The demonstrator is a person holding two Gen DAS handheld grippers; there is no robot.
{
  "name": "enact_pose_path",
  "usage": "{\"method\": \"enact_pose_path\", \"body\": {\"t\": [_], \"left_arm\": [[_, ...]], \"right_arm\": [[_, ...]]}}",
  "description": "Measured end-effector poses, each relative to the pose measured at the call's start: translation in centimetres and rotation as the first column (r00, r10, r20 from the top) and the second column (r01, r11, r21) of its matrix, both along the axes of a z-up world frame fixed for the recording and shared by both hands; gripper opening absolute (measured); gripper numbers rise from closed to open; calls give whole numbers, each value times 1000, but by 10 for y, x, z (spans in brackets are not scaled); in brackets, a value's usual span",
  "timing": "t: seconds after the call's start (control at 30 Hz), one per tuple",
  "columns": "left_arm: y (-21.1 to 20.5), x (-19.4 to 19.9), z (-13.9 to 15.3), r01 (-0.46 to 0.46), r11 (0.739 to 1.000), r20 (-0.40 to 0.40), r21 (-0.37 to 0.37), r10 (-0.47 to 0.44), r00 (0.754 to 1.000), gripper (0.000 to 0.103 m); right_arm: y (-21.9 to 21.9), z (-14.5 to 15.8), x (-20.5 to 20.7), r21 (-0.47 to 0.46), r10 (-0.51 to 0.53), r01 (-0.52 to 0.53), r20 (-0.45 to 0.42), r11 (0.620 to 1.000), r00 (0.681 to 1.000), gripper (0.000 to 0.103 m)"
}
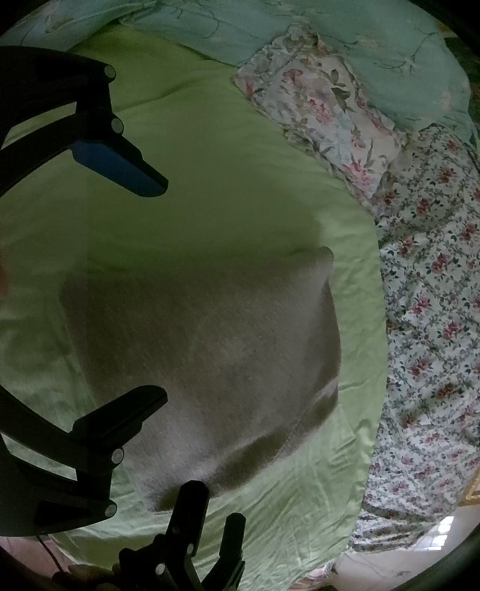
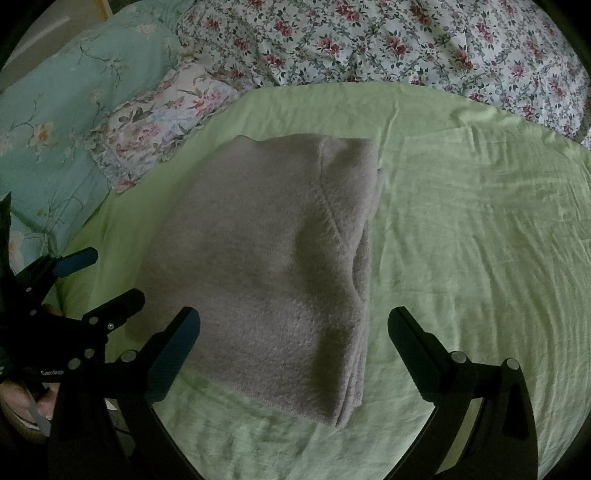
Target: Fold small clothes
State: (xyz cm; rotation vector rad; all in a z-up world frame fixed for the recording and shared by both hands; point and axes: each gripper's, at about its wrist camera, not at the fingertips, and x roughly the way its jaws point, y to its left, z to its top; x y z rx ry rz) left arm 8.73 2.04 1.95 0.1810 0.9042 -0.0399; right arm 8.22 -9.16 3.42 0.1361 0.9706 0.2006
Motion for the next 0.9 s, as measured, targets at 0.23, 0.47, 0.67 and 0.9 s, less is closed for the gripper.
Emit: {"method": "enact_pose_path", "body": {"t": [0.23,0.47,0.67,0.9], "left_arm": [[-2,-1,1,7,1000,4,1,-7,1000,102],[-3,-1,3,7,1000,10,3,-7,1000,102],[-3,-1,3,7,1000,10,4,-7,1000,102],[-3,-1,4,9,1000,11,6,-9,1000,102]], "right_arm": [[1,0,0,1,-1,1,0,1000,1000,102],[2,0,0,0,-2,2,0,1000,1000,102],[1,1,-1,1,0,0,0,1000,1000,102],[1,1,0,2,-2,2,1,1000,1000,102]]}}
